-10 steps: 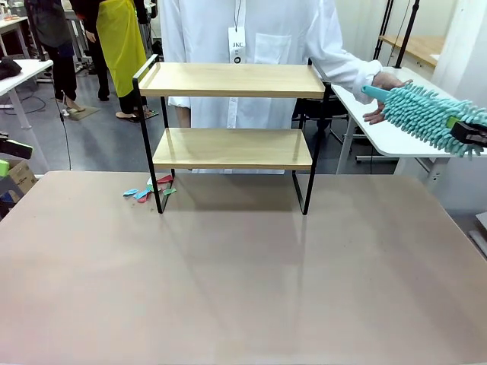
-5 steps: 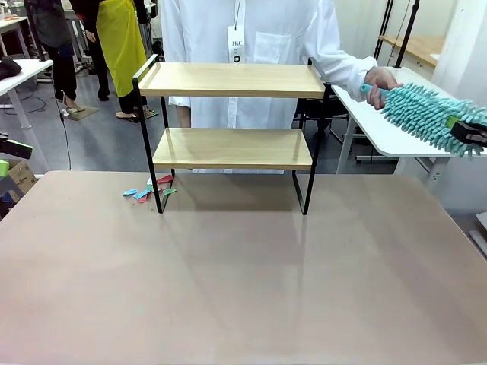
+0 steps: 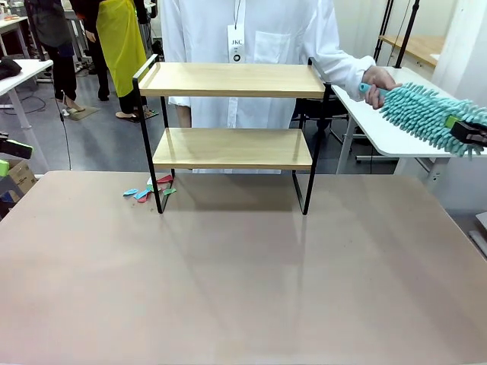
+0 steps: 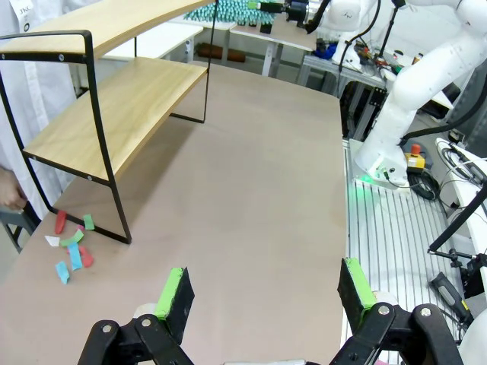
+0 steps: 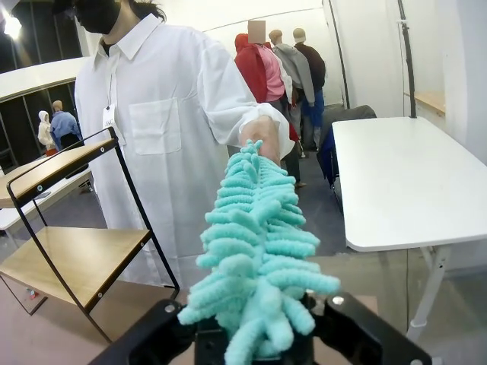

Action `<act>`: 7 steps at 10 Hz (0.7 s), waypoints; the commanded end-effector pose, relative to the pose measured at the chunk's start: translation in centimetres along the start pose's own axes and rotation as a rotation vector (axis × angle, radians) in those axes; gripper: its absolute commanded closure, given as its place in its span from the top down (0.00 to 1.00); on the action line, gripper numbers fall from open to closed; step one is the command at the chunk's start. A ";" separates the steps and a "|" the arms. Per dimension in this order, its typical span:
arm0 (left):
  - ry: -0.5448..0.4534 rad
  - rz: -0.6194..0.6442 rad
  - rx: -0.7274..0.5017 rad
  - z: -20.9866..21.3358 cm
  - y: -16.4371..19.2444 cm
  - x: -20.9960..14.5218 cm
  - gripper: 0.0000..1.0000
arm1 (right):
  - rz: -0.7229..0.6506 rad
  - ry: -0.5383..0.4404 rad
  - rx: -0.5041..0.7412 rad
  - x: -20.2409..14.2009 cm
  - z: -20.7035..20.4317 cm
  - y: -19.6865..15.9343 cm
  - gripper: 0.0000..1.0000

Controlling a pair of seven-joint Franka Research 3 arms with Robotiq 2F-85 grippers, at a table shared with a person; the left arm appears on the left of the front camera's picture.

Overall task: Clean the shelf.
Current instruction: Hand the Duster back to the human.

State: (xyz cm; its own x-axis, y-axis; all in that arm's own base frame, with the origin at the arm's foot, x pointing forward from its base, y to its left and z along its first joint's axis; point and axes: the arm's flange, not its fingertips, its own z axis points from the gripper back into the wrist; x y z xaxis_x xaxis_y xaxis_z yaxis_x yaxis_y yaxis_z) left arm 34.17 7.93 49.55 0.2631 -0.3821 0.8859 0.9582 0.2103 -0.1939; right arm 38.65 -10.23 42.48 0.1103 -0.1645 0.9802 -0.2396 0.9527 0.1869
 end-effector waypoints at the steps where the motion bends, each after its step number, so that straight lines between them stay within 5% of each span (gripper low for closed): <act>1: -0.018 -0.004 -0.002 0.0 -0.1 0.2 1.00 | 0.005 0.004 0.011 0.5 0.3 -0.1 1.00; 2: -0.018 -0.004 -0.002 0.0 -0.1 0.2 1.00 | -0.005 -0.011 0.019 1.4 0.6 -0.2 0.78; 3: -0.018 -0.004 -0.002 0.0 -0.1 0.2 1.00 | -0.022 -0.024 0.029 2.5 1.2 -0.4 1.00; 7: -0.018 -0.004 -0.002 0.0 -0.1 0.2 1.00 | -0.122 -0.166 0.026 10.9 3.4 -2.5 1.00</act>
State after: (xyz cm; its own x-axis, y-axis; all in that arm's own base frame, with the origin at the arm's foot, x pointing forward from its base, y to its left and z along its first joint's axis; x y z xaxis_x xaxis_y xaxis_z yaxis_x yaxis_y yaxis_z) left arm 34.16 7.95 49.56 0.2631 -0.3820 0.8859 0.9582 0.2107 -0.1937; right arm 37.22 -14.05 51.40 -0.0050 -0.2677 0.9635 -0.2512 0.9329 0.2579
